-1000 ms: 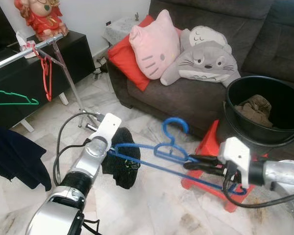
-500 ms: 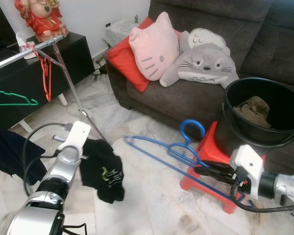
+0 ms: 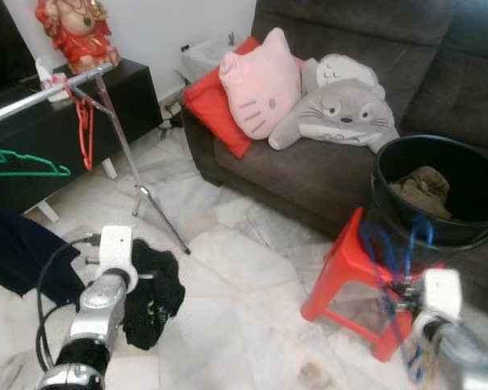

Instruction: Hang hanger

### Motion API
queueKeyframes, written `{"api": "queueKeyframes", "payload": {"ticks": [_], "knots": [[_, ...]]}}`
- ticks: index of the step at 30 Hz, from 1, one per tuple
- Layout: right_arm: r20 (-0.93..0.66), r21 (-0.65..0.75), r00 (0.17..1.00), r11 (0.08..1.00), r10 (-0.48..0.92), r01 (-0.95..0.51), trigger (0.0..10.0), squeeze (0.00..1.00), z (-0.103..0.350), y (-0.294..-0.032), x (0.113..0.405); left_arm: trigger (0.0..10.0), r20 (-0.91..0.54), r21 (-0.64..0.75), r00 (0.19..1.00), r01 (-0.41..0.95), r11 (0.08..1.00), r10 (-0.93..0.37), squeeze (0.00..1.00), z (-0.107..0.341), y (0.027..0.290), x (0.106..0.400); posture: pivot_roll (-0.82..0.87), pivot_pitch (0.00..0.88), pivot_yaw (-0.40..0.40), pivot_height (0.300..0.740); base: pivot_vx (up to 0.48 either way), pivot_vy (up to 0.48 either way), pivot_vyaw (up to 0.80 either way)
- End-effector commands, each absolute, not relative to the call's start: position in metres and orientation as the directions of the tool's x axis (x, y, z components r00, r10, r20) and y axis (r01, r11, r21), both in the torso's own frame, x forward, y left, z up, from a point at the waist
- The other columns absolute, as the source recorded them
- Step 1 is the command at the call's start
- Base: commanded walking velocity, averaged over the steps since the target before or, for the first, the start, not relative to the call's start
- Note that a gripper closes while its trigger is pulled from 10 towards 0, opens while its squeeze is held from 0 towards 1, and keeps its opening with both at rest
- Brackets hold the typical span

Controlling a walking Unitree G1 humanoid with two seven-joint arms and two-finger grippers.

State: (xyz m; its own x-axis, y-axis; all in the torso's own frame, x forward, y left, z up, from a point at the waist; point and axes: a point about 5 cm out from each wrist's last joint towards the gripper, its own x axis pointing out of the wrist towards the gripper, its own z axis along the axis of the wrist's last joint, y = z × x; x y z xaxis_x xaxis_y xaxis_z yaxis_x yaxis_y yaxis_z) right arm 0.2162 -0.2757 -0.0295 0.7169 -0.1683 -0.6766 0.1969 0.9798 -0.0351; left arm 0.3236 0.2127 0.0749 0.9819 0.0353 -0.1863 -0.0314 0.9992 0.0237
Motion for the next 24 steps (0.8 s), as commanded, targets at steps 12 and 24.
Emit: {"api": "queueKeyframes", "payload": {"ticks": [12,24], "knots": [[-0.818,-0.048,0.542,0.961,-0.196,0.274,2.3,0.0,-0.074,-0.253,0.171,10.0,-0.078,-0.035,0.996,0.041,0.999,-0.044,0.0,0.102,0.184,0.321,-0.15,0.0,0.044,0.74,0.0,0.0,0.0],[-0.868,-0.072,0.449,0.948,-0.213,0.31,10.0,0.0,-0.086,-0.252,0.148,10.0,0.008,0.057,0.999,0.054,0.997,-0.054,0.0,0.101,0.2,0.295,-0.1,0.002,0.041,0.74,0.0,0.0,0.0]]}}
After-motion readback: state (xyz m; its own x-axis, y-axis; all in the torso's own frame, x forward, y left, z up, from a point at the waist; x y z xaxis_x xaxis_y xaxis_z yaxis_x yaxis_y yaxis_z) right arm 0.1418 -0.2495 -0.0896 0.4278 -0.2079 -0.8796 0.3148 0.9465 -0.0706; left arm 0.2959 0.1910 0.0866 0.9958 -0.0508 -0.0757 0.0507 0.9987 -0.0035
